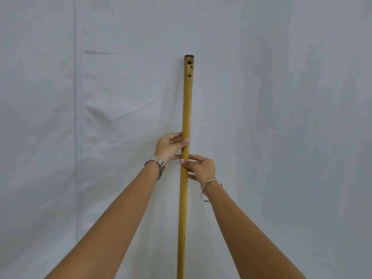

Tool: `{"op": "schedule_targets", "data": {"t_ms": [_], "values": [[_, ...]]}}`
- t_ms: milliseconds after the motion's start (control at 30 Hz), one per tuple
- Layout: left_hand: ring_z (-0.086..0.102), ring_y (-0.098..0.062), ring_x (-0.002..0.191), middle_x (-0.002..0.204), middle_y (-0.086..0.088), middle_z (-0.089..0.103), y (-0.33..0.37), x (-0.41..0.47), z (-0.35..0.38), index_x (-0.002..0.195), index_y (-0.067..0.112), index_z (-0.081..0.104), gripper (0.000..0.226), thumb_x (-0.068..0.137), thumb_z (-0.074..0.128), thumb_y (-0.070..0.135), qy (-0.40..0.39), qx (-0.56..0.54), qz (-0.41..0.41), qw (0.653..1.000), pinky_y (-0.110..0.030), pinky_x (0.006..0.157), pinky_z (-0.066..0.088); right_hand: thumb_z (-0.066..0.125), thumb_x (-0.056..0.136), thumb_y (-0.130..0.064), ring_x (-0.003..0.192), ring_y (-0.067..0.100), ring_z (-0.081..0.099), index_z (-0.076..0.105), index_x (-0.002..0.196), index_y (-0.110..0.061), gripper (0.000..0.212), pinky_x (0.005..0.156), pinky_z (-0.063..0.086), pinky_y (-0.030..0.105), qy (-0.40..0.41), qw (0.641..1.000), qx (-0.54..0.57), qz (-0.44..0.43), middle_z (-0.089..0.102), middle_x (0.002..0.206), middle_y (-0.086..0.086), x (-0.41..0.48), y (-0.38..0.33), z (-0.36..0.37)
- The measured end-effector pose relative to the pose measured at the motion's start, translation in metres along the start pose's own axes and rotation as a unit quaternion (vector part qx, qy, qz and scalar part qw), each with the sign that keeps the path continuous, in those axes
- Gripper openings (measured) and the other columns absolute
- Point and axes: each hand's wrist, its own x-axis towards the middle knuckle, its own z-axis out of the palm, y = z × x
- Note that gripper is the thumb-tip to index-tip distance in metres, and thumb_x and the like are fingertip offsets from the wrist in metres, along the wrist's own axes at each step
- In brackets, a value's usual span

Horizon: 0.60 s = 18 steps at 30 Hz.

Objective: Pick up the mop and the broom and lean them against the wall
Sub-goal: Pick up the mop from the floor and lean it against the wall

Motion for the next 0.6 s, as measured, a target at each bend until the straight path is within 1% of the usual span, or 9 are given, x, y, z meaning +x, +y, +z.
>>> {"op": "schedule_targets", "data": {"t_ms": [133, 233, 367, 467, 533, 600], "values": [[0.063, -0.021, 0.096, 0.117, -0.013, 0.064, -0.008, 0.007, -0.003, 0.120, 0.006, 0.057, 0.044, 0.078, 0.069, 0.005, 0.013, -0.005, 0.000, 1.000, -0.035, 0.066, 0.060, 0.082, 0.067, -0.023, 0.083, 0.019, 0.070, 0.072, 0.089, -0.020, 0.025, 0.067, 0.057, 0.029, 0.019, 1.000, -0.008, -0.003, 0.074, 0.089, 0.008, 0.013, 0.006, 0.008], [0.063, -0.021, 0.098, 0.118, -0.013, 0.064, -0.011, 0.012, -0.003, 0.120, 0.006, 0.058, 0.043, 0.078, 0.069, 0.004, 0.026, -0.010, 0.000, 1.000, -0.039, 0.072, 0.058, 0.082, 0.067, -0.024, 0.083, 0.020, 0.070, 0.072, 0.091, -0.019, 0.027, 0.067, 0.056, 0.029, 0.026, 0.999, -0.020, 0.001, 0.074, 0.090, 0.008, 0.019, 0.008, 0.012], [0.062, -0.022, 0.100, 0.119, -0.013, 0.063, -0.014, 0.018, -0.004, 0.120, 0.007, 0.058, 0.043, 0.078, 0.069, 0.005, 0.029, -0.008, 0.001, 1.000, -0.041, 0.074, 0.056, 0.082, 0.067, -0.024, 0.079, 0.015, 0.069, 0.071, 0.094, -0.016, 0.030, 0.064, 0.055, 0.027, 0.027, 0.999, -0.020, 0.003, 0.073, 0.089, 0.007, 0.026, 0.010, 0.013], [0.062, -0.025, 0.103, 0.119, -0.013, 0.064, -0.015, 0.020, -0.004, 0.120, 0.006, 0.058, 0.043, 0.078, 0.069, 0.006, 0.037, -0.005, 0.005, 0.999, -0.042, 0.076, 0.056, 0.082, 0.067, -0.024, 0.080, 0.016, 0.069, 0.071, 0.094, -0.015, 0.031, 0.062, 0.055, 0.025, 0.026, 0.999, -0.023, -0.001, 0.073, 0.088, 0.006, 0.029, 0.010, 0.013], [0.063, -0.025, 0.101, 0.118, -0.013, 0.064, -0.016, 0.020, -0.004, 0.119, 0.007, 0.058, 0.042, 0.079, 0.069, 0.007, 0.040, -0.001, 0.014, 0.999, -0.037, 0.072, 0.058, 0.082, 0.067, -0.026, 0.080, 0.017, 0.069, 0.071, 0.091, -0.017, 0.029, 0.066, 0.057, 0.028, 0.028, 0.999, -0.026, -0.005, 0.073, 0.085, 0.004, 0.029, 0.010, 0.013], [0.063, -0.024, 0.101, 0.117, -0.012, 0.064, -0.017, 0.018, -0.003, 0.120, 0.007, 0.058, 0.041, 0.079, 0.068, 0.007, 0.043, -0.001, 0.021, 0.999, -0.035, 0.071, 0.058, 0.082, 0.065, -0.032, 0.083, 0.018, 0.069, 0.070, 0.090, -0.020, 0.030, 0.074, 0.058, 0.032, 0.035, 0.998, -0.044, -0.014, 0.072, 0.083, 0.001, 0.027, 0.010, 0.012]]}}
